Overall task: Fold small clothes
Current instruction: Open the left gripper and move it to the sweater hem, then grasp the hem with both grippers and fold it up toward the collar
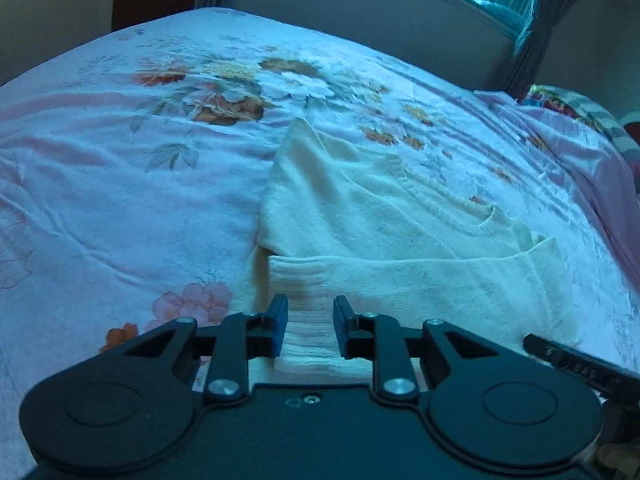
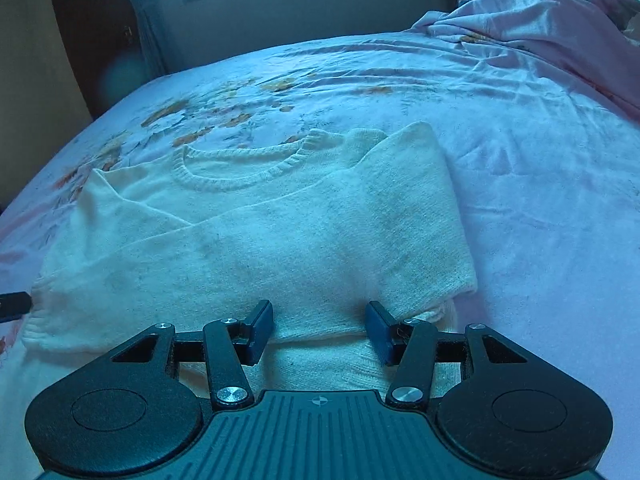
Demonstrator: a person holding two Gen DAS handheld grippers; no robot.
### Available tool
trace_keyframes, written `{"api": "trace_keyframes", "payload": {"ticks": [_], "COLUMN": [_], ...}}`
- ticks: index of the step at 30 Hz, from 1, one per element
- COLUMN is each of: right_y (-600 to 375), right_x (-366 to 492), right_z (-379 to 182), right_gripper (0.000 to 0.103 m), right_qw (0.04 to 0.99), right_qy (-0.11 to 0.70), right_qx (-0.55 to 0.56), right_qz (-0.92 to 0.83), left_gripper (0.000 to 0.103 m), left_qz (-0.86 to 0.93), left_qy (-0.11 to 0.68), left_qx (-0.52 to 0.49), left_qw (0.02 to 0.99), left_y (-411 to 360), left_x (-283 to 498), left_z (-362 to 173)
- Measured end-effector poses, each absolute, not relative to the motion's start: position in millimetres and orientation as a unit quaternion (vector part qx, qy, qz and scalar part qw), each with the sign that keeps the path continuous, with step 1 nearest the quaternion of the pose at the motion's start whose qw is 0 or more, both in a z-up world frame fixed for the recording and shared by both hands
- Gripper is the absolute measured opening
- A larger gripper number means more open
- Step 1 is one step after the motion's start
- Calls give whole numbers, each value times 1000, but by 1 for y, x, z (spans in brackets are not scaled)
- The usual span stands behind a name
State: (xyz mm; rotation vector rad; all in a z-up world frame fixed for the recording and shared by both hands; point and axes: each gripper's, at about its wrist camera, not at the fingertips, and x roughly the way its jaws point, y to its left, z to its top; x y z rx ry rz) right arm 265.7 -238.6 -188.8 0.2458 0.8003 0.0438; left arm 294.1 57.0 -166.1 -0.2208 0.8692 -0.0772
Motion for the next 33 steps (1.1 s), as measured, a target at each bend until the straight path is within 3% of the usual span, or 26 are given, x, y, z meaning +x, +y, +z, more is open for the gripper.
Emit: {"api": "trace_keyframes", "payload": {"ticks": [3, 5, 8, 11, 13, 16, 33], "right_y": [-241, -238, -242, -242, -231, -217, -187], "right_x": [257, 262, 253, 224, 211, 189, 15], "right_z": [-178, -194, -186, -173, -180, -192, -182], "right_gripper": [51, 51, 51, 51, 51, 51, 51], "right_qw": [924, 910, 911, 921, 911, 911, 910], "right_qy": [362, 403, 396, 366, 396, 405, 405], "right_qx": [125, 90, 109, 129, 112, 69, 77], "right_qz": [15, 19, 17, 22, 37, 31, 43], "left_gripper": [25, 24, 25, 28, 32, 33, 41], "left_qz": [-27, -29, -35, -45, -44, -45, -83], "left_qy": [441, 441, 449, 449, 451, 445, 463], "left_qx": [-95, -75, -73, -65, -46, -26, 5], "left_qw": [892, 894, 890, 890, 890, 894, 883], "left_y": [51, 46, 48, 50, 48, 45, 77], "left_x": [308, 306, 296, 274, 260, 237, 97], "left_z": [-186, -185, -178, -175, -179, -180, -174]}}
